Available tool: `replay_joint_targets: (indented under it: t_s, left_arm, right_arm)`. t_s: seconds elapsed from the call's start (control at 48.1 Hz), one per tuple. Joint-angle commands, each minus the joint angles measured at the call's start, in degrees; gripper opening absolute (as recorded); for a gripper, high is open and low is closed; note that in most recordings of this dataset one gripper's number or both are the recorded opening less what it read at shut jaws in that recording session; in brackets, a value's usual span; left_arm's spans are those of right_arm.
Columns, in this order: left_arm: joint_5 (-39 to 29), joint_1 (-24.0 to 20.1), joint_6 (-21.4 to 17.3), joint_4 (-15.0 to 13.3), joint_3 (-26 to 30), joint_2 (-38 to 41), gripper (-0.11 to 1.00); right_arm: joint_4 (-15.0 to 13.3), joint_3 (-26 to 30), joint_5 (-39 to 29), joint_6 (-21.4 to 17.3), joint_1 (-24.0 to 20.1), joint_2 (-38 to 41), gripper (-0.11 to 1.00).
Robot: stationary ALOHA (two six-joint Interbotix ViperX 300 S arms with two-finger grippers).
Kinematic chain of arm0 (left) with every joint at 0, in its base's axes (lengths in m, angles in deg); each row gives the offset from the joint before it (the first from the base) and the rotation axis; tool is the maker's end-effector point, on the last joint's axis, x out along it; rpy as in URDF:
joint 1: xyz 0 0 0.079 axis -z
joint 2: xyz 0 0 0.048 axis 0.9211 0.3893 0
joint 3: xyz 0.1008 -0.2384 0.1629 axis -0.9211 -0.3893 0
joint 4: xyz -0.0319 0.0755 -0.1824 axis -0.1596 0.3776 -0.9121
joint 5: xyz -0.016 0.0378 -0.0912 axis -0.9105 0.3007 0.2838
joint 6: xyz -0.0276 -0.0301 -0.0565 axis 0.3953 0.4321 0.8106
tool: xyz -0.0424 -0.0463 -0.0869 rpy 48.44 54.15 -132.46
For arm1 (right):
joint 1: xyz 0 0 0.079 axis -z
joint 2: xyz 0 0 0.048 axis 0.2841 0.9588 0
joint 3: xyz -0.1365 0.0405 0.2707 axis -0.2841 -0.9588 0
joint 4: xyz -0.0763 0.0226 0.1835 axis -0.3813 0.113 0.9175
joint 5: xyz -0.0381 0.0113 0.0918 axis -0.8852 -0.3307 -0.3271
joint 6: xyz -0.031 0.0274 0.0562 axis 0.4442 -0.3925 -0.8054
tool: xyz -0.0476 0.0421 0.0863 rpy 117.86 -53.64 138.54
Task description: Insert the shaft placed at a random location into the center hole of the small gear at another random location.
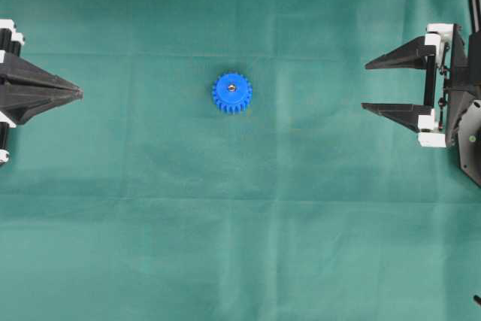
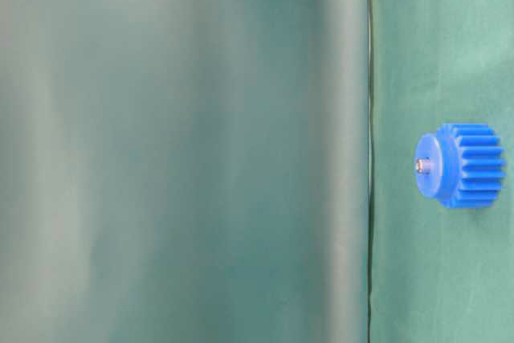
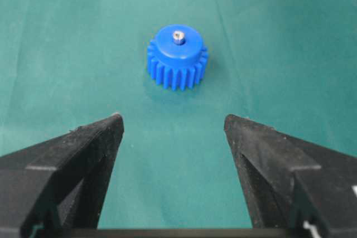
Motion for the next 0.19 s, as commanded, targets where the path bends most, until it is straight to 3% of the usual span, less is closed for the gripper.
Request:
replay_joint_targets:
  t_s: [0.0, 0.166]
  left_arm:
    - [0.3, 0.0, 0.1, -0.1, 0.6, 0.3, -0.01]
    - [0.3, 0.0, 0.1, -0.1, 0.5, 0.3, -0.01]
  right_arm:
    - [0.1, 0.6, 0.2, -0.1, 0.1, 0.2, 0.77]
    - [0.1, 0.6, 0.3, -0.1, 0.1, 0.2, 0.77]
